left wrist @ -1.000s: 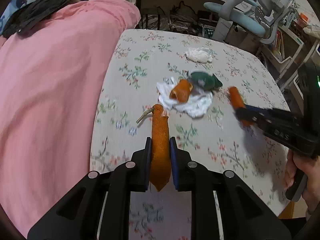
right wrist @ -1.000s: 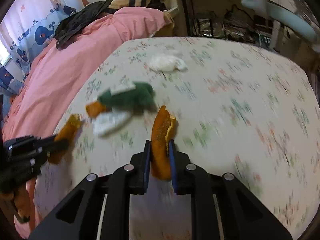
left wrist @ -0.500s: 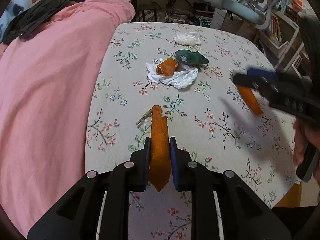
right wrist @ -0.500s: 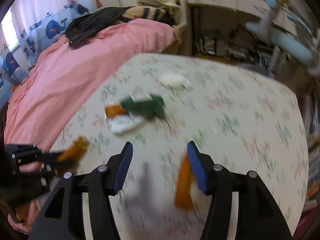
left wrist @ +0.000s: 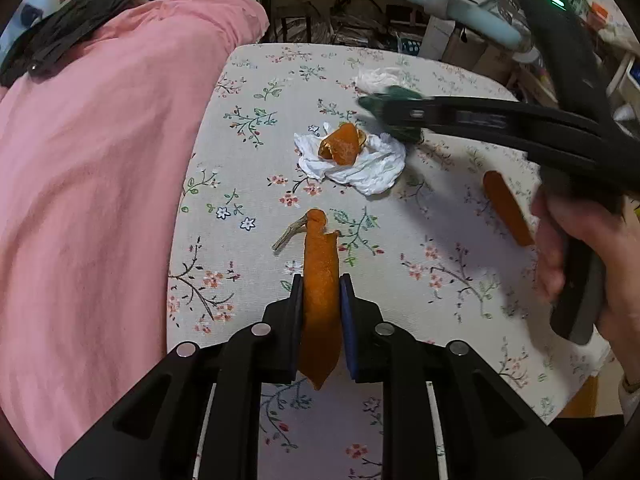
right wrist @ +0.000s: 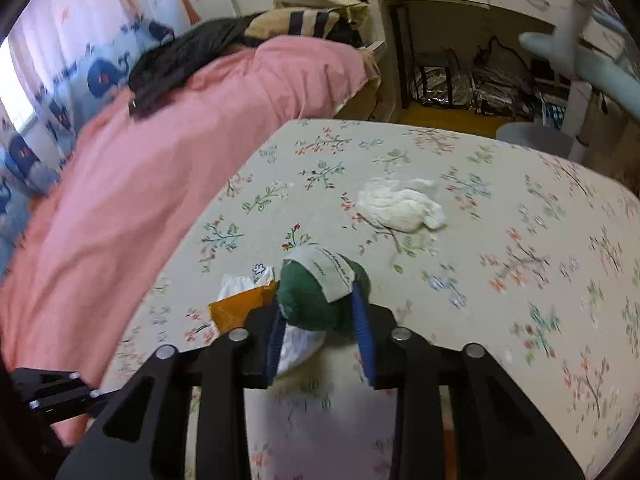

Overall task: Collect trash
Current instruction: 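Grasp a long orange stick with the left gripper while the right gripper grasps the green wrapper, then carry both items to the yellow bin and open the right gripper over it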

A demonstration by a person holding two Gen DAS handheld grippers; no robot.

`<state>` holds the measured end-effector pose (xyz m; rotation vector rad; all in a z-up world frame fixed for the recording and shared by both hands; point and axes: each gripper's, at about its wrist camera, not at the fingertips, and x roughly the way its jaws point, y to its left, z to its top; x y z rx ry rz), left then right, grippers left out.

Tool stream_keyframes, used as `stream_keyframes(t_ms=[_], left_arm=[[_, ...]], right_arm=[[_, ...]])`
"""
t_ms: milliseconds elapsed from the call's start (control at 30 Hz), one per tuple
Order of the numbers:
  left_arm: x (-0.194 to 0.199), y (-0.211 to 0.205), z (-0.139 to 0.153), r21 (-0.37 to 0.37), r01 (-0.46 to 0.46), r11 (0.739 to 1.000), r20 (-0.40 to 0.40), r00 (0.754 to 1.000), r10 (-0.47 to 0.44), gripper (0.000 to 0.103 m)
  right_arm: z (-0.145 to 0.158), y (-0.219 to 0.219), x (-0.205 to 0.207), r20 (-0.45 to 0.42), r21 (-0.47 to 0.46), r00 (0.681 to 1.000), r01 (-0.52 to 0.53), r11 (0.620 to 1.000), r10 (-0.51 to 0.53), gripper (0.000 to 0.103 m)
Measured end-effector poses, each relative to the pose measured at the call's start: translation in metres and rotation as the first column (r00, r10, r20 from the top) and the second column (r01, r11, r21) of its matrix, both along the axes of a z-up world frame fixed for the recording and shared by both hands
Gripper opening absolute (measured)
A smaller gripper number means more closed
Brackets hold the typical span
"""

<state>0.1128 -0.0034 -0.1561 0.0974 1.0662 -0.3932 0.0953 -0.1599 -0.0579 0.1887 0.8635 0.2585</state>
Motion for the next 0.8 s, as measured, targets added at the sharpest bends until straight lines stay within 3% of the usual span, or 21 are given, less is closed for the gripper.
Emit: stream_keyframes(t_ms=[300,467,800], left_arm=[[-0.034,0.012,0.021,-0.132,-0.026,0.991,0.013,1.000,0.028,0.015],[-0.070,0.012,0.037,-0.148,-0.015,0.989,0.053,0.998,0.023,0.015],[-0.147,0.014,0.056,-0.146,0.001,0.989,0.115,0.993,0.016,0.015]], right_arm=[[0.022,-0.017,-0.102,0.040,0.144,0.999,-0.027,0.989,0.021,0.031],[0.018,-0.022,-0.160,0.040,0.192,0.999,-0.019,0.981,0.012,0.031],[0.015,-0.019,-0.225,0.032,0.275,0.999,-0.002,0.961,-0.007,0.031]])
